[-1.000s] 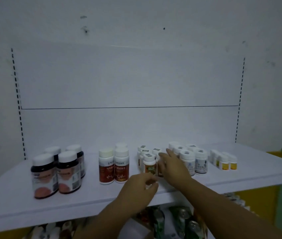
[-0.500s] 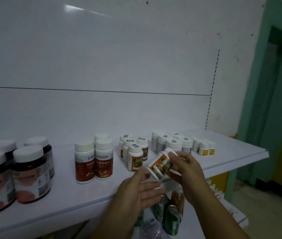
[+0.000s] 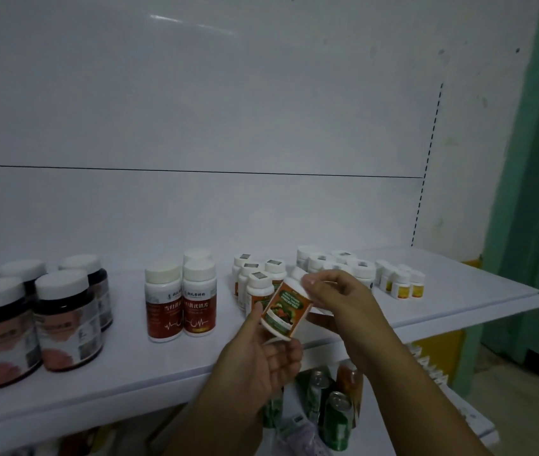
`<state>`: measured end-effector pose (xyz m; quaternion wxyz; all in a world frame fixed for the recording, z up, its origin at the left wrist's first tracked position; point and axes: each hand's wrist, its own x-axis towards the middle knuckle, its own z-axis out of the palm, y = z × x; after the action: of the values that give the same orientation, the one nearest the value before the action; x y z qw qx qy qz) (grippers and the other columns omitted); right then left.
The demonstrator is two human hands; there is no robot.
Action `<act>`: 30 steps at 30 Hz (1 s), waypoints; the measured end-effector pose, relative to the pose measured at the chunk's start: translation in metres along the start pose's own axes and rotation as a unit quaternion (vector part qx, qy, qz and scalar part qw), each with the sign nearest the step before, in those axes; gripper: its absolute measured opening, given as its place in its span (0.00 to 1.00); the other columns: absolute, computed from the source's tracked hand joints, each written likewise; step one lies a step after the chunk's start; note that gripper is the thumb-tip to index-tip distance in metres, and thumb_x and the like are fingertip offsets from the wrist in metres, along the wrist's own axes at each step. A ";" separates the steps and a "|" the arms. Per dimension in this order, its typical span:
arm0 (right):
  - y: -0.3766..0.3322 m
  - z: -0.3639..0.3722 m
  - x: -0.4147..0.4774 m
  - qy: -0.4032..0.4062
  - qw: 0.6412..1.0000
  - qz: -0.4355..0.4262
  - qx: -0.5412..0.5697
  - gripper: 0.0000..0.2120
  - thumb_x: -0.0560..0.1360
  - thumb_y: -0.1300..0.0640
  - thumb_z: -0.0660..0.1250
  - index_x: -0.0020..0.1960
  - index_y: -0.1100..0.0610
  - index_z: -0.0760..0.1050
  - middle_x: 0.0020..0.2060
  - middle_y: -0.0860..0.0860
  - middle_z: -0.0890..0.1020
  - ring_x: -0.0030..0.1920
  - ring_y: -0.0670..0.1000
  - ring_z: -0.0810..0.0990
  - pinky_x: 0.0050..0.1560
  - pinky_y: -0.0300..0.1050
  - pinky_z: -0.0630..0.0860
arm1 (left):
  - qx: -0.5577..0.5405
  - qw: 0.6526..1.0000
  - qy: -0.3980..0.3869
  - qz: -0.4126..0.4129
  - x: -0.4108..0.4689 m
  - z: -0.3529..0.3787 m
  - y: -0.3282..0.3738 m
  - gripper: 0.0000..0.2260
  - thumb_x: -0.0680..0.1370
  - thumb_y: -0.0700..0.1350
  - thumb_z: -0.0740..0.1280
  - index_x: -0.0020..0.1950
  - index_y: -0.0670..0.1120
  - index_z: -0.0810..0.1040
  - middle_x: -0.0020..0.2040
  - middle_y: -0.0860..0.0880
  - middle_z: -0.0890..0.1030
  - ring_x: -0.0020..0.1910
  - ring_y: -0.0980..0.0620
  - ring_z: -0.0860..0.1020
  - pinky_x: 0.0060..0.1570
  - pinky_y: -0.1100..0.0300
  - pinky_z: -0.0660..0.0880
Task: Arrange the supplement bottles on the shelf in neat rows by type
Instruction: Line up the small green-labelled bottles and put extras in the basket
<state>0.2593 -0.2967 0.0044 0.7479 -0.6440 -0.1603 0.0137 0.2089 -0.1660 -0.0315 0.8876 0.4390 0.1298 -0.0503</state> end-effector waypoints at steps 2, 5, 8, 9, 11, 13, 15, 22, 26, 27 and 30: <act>-0.001 -0.001 0.001 -0.011 1.000 -0.006 0.008 0.12 0.73 0.56 0.69 0.53 0.61 0.76 0.45 0.53 0.83 0.43 0.46 0.83 0.36 0.37 0.79 | -0.010 1.000 -0.003 0.006 -0.001 0.004 0.001 0.26 0.76 0.61 0.57 0.56 0.39 0.76 0.33 0.40 0.82 0.26 0.48 0.80 0.25 0.62 0.77; -0.001 -0.004 0.001 -0.015 1.000 -0.019 0.016 0.11 0.74 0.56 0.68 0.55 0.57 0.77 0.46 0.50 0.83 0.46 0.47 0.82 0.39 0.39 0.80 | -0.038 0.999 -0.025 0.020 -0.004 0.009 -0.001 0.23 0.77 0.58 0.59 0.56 0.39 0.76 0.36 0.38 0.83 0.28 0.46 0.82 0.26 0.60 0.78; 0.002 -0.009 -0.001 -0.015 0.999 -0.025 0.040 0.09 0.75 0.56 0.66 0.55 0.53 0.78 0.48 0.46 0.82 0.47 0.45 0.82 0.41 0.39 0.80 | -0.080 0.995 -0.035 0.054 -0.002 0.009 -0.010 0.19 0.73 0.50 0.65 0.60 0.40 0.74 0.43 0.37 0.84 0.36 0.43 0.84 0.30 0.57 0.81; 0.004 -0.010 -0.001 -0.011 0.999 -0.027 0.041 0.09 0.75 0.56 0.66 0.54 0.51 0.78 0.48 0.46 0.83 0.46 0.44 0.82 0.41 0.38 0.80 | -0.089 0.993 -0.040 0.071 -0.002 0.010 -0.011 0.21 0.70 0.47 0.67 0.61 0.41 0.73 0.46 0.37 0.84 0.40 0.41 0.84 0.32 0.56 0.81; 0.008 -0.011 -0.001 0.003 0.999 -0.029 0.038 0.10 0.75 0.54 0.67 0.55 0.50 0.78 0.49 0.47 0.83 0.47 0.44 0.82 0.40 0.37 0.79 | -0.080 0.991 -0.029 0.106 -0.001 0.014 -0.015 0.25 0.66 0.42 0.69 0.63 0.42 0.71 0.51 0.37 0.83 0.45 0.38 0.83 0.34 0.54 0.81; 0.012 -0.010 0.001 0.015 0.999 -0.032 0.030 0.11 0.74 0.53 0.68 0.56 0.49 0.78 0.51 0.49 0.82 0.49 0.45 0.81 0.38 0.36 0.79 | -0.037 0.989 0.008 0.142 0.002 0.019 -0.020 0.26 0.65 0.38 0.70 0.62 0.42 0.71 0.54 0.38 0.81 0.47 0.38 0.82 0.36 0.53 0.81; 0.015 -0.010 0.002 0.016 0.999 -0.042 0.027 0.11 0.74 0.54 0.68 0.56 0.48 0.77 0.51 0.49 0.81 0.49 0.45 0.81 0.37 0.35 0.79 | 0.002 0.984 0.041 0.171 0.004 0.024 -0.024 0.24 0.65 0.35 0.71 0.59 0.43 0.71 0.58 0.38 0.78 0.51 0.37 0.81 0.39 0.53 0.82; 0.020 -0.012 0.009 -0.039 0.994 -0.022 0.100 0.11 0.77 0.58 0.63 0.58 0.53 0.78 0.49 0.52 0.85 0.50 0.50 0.83 0.40 0.41 0.81 | -0.133 0.987 -0.053 0.076 -0.001 0.018 -0.016 0.16 0.73 0.44 0.63 0.58 0.39 0.74 0.50 0.35 0.83 0.45 0.36 0.82 0.38 0.47 0.81; 0.022 -0.012 0.012 -0.017 0.997 -0.047 0.059 0.09 0.77 0.59 0.64 0.53 0.49 0.78 0.50 0.47 0.84 0.51 0.46 0.83 0.47 0.40 0.81 | -0.093 0.987 -0.024 0.128 0.002 0.015 -0.016 0.18 0.66 0.38 0.67 0.55 0.41 0.74 0.56 0.36 0.79 0.51 0.35 0.80 0.39 0.49 0.82; 0.023 -0.012 0.013 -0.006 0.998 -0.058 0.031 0.08 0.76 0.56 0.65 0.52 0.47 0.78 0.50 0.45 0.83 0.51 0.46 0.82 0.47 0.40 0.80 | -0.068 0.985 0.001 0.158 0.004 0.015 -0.018 0.15 0.67 0.35 0.67 0.53 0.42 0.74 0.55 0.38 0.79 0.53 0.37 0.79 0.39 0.50 0.82; 0.026 -0.010 0.015 -0.012 0.997 -0.065 -0.038 0.10 0.72 0.49 0.68 0.53 0.45 0.77 0.50 0.48 0.82 0.51 0.47 0.82 0.48 0.44 0.81 | 0.060 0.964 0.086 0.244 0.011 0.018 -0.024 0.15 0.69 0.29 0.69 0.50 0.45 0.76 0.53 0.45 0.80 0.52 0.44 0.80 0.36 0.58 0.82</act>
<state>0.2806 -0.2989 -0.0185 0.7202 -0.6601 -0.2108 -0.0334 0.2183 -0.1941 -0.0425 0.8303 0.5127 0.0914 0.1985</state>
